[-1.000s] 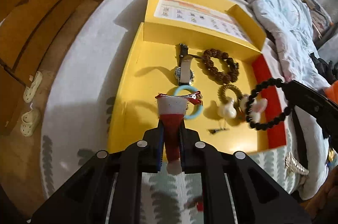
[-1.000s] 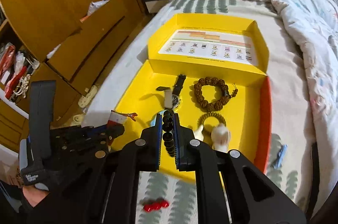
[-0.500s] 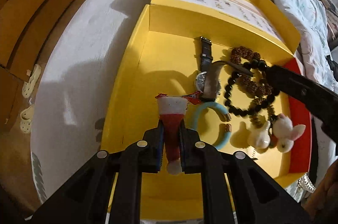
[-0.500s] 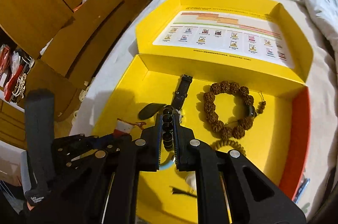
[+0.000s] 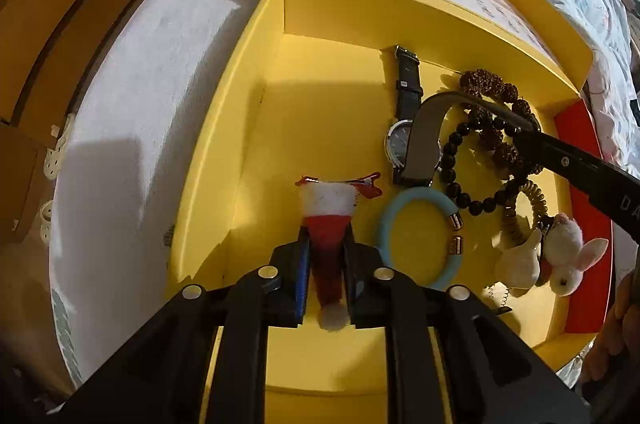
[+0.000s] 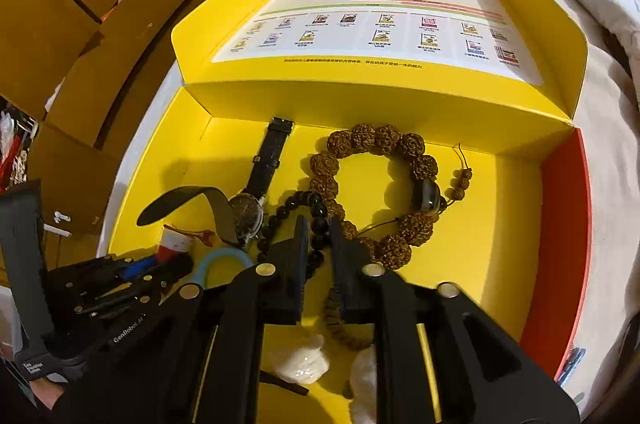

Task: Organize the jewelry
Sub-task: 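Carry the Santa-hat charm and black bead bracelet into the yellow box and release both, then move the left tool to the red bead stick while the right tool approaches the pearl hair claw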

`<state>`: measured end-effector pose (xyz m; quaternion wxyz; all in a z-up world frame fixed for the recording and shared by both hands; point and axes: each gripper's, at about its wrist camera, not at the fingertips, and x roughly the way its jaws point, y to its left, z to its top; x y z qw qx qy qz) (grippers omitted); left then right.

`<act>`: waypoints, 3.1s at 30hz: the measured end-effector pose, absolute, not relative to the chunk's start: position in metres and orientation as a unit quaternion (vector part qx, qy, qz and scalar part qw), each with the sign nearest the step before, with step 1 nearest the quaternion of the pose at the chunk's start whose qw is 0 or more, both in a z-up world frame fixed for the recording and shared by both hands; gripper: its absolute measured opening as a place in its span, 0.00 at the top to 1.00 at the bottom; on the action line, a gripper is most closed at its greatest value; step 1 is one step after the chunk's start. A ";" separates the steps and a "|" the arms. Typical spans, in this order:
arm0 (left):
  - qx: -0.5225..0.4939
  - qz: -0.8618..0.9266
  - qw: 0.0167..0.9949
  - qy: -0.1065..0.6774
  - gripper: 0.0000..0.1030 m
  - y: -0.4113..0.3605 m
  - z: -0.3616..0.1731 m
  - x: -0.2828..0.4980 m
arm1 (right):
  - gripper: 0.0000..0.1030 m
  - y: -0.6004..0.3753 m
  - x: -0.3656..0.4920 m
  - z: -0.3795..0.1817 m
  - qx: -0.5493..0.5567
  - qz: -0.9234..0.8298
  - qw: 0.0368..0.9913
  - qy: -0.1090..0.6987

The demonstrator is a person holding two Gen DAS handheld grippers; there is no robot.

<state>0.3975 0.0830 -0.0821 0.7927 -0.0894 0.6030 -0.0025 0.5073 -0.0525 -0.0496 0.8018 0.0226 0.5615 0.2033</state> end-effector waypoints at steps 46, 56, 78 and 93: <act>-0.036 -0.140 0.845 0.514 0.29 0.019 -0.016 0.242 | 0.25 -0.227 0.262 0.064 -0.005 0.053 0.902 0.429; 0.005 -0.144 0.833 0.534 0.29 -0.023 -0.048 0.222 | 0.22 -0.288 0.231 0.026 0.030 -0.006 0.863 0.504; 0.024 -0.134 0.800 0.585 0.29 -0.041 -0.091 0.229 | 0.18 -0.356 0.242 -0.039 0.144 -0.054 0.793 0.590; 0.012 -0.134 0.794 0.593 0.32 -0.040 -0.095 0.234 | 0.55 -0.355 0.239 -0.039 0.169 -0.040 0.787 0.592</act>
